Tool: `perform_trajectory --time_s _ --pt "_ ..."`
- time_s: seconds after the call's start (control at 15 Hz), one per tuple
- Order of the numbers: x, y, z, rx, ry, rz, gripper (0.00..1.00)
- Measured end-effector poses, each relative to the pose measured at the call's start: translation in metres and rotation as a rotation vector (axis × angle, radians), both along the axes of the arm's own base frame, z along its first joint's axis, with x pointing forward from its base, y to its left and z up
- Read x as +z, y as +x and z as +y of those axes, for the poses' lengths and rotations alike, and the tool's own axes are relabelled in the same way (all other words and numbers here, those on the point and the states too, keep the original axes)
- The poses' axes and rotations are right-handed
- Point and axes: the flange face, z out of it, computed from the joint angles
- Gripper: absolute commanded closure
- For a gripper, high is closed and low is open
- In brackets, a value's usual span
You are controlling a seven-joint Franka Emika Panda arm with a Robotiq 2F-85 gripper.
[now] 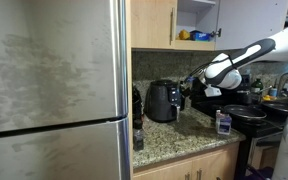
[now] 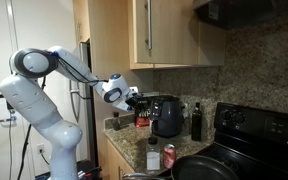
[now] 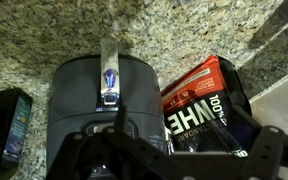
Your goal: Press a button on the air fryer
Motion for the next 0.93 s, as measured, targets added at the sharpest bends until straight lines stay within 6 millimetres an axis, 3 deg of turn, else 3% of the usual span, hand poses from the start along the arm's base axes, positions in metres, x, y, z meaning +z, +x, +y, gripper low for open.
perform_trajectory --time_s 0.33,0.6,0.93 --pt "-0.022 0.009 0.033 0.014 -0.037 -0.156 0.0" --pt "-0.046 0.015 0.029 -0.039 -0.078 -0.254 0.0" --pt "-0.049 0.015 0.033 -0.026 -0.078 -0.255 0.0"
